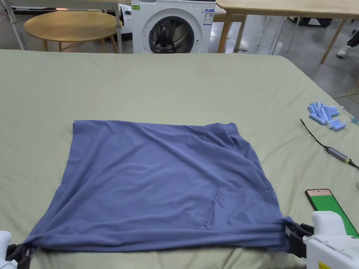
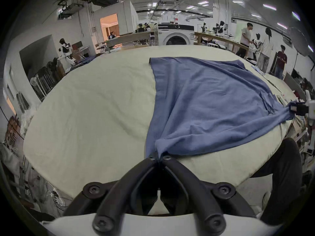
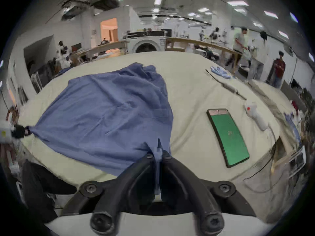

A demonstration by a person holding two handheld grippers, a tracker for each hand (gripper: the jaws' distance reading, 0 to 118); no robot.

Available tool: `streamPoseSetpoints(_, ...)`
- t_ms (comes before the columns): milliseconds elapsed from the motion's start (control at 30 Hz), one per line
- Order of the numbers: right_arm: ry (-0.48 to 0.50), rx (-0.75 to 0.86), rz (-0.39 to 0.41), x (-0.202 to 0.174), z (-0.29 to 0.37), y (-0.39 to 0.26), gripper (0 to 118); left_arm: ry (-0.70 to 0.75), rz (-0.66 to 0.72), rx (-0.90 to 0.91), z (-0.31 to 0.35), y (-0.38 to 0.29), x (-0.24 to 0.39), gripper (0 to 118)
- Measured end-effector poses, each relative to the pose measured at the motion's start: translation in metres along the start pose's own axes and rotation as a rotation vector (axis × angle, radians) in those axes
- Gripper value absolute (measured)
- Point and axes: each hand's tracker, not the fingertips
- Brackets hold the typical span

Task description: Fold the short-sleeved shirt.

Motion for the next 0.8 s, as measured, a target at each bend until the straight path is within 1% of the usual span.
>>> streamPoseSetpoints(33,0.033,-0.014,-0.015,0.002,0.002,0.0,2,0.018,-0.007,0.014,0.002,0.001,0.001,0)
streamPoseSetpoints(133,0.019,0.03,-0.007,0.001,0.017,0.01,2,0.068,-0.047,0.013,0.006,0.01,0.001,0)
streamPoseSetpoints(200,0.001,0.095,0.034,-0.005,0.031,0.022,2,0.109,-0.122,0.031,0.012,0.027,0.006,0)
streamPoseSetpoints(267,0.001,0.157,0.058,-0.007,0.039,0.047,2,0.139,-0.17,0.055,0.016,0.048,0.008,0)
streamPoseSetpoints(367,-0.013,0.234,0.081,-0.012,0.039,0.083,3,0.155,-0.203,0.083,0.014,0.087,0.013,0)
streamPoseSetpoints(467,-0.043,0.23,0.113,-0.02,0.012,0.112,3,0.164,-0.227,0.068,-0.015,0.126,0.014,0)
streamPoseSetpoints(567,-0.092,0.174,0.135,-0.023,-0.045,0.135,3,0.132,-0.209,0.001,-0.063,0.154,0.015,0)
streamPoseSetpoints(633,-0.107,0.14,0.149,-0.024,-0.085,0.143,3,0.106,-0.196,-0.062,-0.095,0.165,0.015,0)
streamPoseSetpoints(733,-0.117,0.079,0.14,-0.028,-0.123,0.143,3,0.127,-0.2,-0.159,-0.133,0.174,0.018,0)
streamPoseSetpoints(800,-0.125,0.037,0.137,-0.027,-0.139,0.141,3,0.117,-0.2,-0.164,-0.138,0.175,0.022,0)
